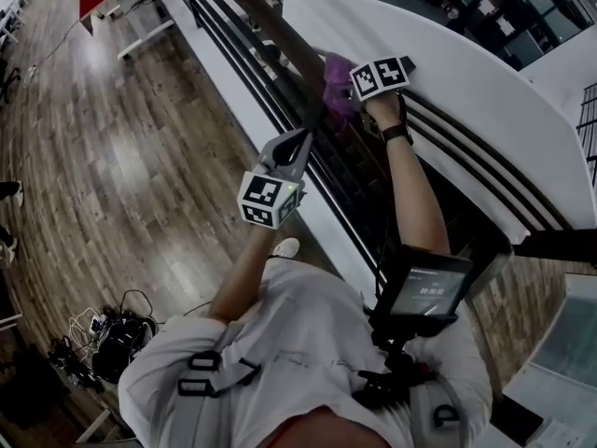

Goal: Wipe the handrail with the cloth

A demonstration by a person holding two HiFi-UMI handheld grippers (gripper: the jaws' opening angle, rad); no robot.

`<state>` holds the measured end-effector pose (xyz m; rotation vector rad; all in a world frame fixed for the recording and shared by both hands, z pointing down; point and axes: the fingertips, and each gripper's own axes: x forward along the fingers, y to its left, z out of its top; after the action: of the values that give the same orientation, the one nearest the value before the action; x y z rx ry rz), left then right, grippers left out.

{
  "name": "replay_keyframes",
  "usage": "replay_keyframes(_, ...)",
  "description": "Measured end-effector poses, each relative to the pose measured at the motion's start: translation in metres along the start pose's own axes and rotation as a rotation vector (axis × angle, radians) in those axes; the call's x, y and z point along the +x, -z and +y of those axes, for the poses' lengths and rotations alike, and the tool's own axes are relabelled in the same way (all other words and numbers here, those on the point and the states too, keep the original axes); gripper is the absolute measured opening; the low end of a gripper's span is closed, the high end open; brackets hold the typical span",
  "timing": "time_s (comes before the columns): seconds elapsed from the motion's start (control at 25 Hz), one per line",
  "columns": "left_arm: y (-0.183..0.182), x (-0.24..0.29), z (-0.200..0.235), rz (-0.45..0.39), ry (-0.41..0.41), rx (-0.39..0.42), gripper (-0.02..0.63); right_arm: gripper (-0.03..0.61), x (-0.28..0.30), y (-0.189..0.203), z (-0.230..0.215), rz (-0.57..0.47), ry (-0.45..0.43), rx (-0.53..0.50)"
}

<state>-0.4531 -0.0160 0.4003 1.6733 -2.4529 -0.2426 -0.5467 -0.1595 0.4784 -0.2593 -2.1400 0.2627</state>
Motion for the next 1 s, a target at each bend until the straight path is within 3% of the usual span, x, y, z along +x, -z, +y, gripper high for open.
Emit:
replay_keyframes(0.76, 0.004, 0.000, -0.046, 0.014, 0.029, 0.026, -0.003, 0.095, -0.027, 0.043, 0.007, 0.025, -0.027, -0.012)
replay_keyframes(1.0, 0.012, 0.005, -0.074, 0.026, 0.089, 0.038, -0.003, 0.094, -0.043, 0.067, 0.009, 0.014, -0.049, 0.021)
